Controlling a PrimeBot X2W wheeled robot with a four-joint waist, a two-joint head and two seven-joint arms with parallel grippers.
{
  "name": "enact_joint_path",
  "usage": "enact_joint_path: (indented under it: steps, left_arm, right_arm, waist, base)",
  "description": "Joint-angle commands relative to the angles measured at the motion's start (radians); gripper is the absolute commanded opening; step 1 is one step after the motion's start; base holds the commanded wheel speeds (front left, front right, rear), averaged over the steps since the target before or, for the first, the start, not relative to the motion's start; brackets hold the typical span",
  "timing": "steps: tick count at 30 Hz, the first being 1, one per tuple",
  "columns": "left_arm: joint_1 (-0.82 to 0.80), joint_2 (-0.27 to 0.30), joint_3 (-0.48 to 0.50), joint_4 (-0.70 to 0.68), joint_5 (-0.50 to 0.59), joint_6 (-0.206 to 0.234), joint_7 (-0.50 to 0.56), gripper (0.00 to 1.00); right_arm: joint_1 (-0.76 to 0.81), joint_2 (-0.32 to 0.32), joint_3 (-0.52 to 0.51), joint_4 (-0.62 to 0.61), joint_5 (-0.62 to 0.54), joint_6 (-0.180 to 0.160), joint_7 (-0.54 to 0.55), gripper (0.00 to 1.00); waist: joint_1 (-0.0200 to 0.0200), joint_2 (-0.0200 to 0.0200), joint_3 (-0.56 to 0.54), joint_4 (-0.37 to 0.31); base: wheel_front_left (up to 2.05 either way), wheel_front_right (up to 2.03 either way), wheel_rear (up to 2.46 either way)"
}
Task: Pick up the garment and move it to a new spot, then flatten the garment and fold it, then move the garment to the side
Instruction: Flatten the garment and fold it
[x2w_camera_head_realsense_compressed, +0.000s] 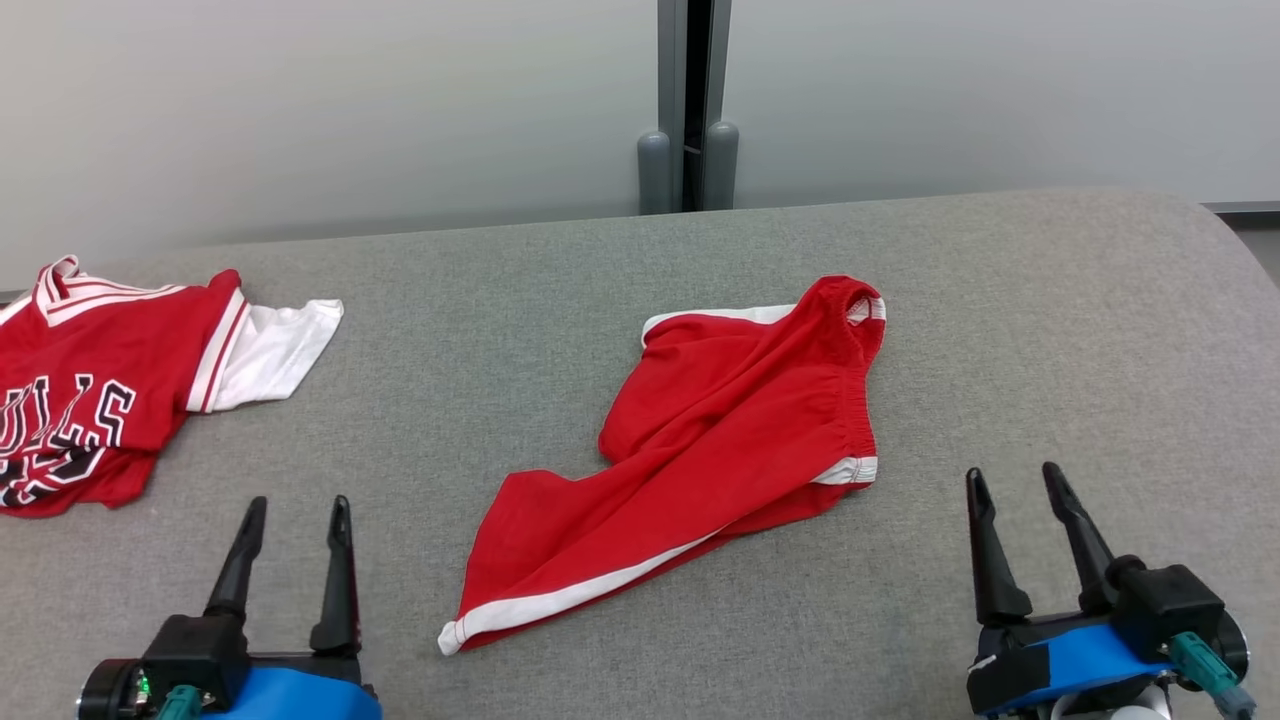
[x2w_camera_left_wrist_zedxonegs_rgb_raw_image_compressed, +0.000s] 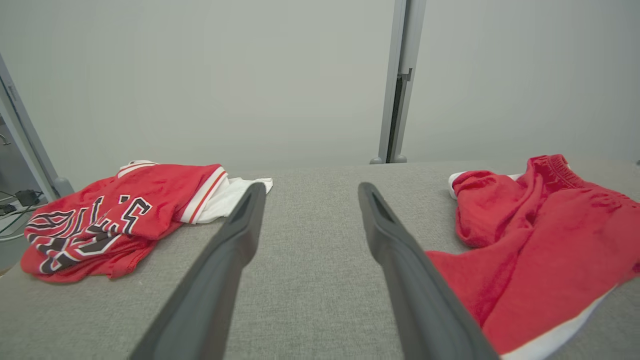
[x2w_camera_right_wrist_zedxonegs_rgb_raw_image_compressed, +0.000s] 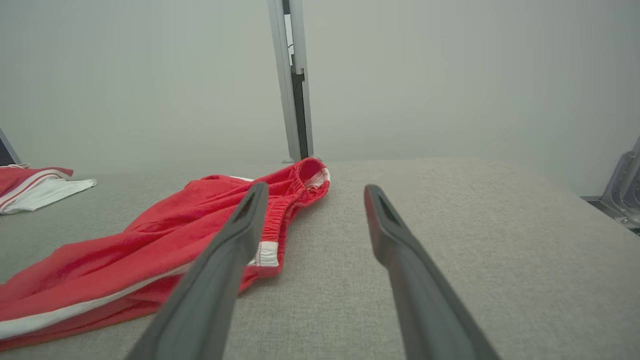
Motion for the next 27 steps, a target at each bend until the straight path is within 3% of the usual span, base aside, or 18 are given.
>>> enact_joint_path:
  steps: [1, 12, 21, 27]
  left_arm:
    - [0.0, -0.001, -0.007, 0.006, 0.003, -0.008, 0.001, 1.0]
    - [0.039, 0.015, -0.166, 0.064, 0.05, -0.058, 0.0, 1.0]
    - [0.004, 0.07, -0.317, 0.162, 0.068, -0.065, 0.0, 1.0]
    - [-0.035, 0.087, -0.359, 0.204, 0.054, -0.066, 0.0, 1.0]
  right_arm:
    - [-0.012, -0.014, 0.011, 0.013, 0.002, 0.0, -0.001, 1.0]
    - [-0.074, -0.106, 0.104, 0.143, 0.0, -0.001, -0.001, 1.0]
    - [-0.152, -0.171, 0.184, 0.268, 0.021, 0.0, -0.001, 1.0]
    - [-0.215, -0.195, 0.253, 0.351, 0.034, -0.001, -0.001, 1.0]
  waist:
    - [0.0, 0.0, 0.002, 0.003]
    - [0.0, 0.0, 0.036, 0.044]
    - [0.0, 0.0, 0.069, 0.074]
    - [0.0, 0.0, 0.093, 0.077]
  base:
    - [0.0, 0.0, 0.0]
    - [0.0, 0.0, 0.0]
    - [0.0, 0.0, 0.0]
    - [0.0, 0.0, 0.0]
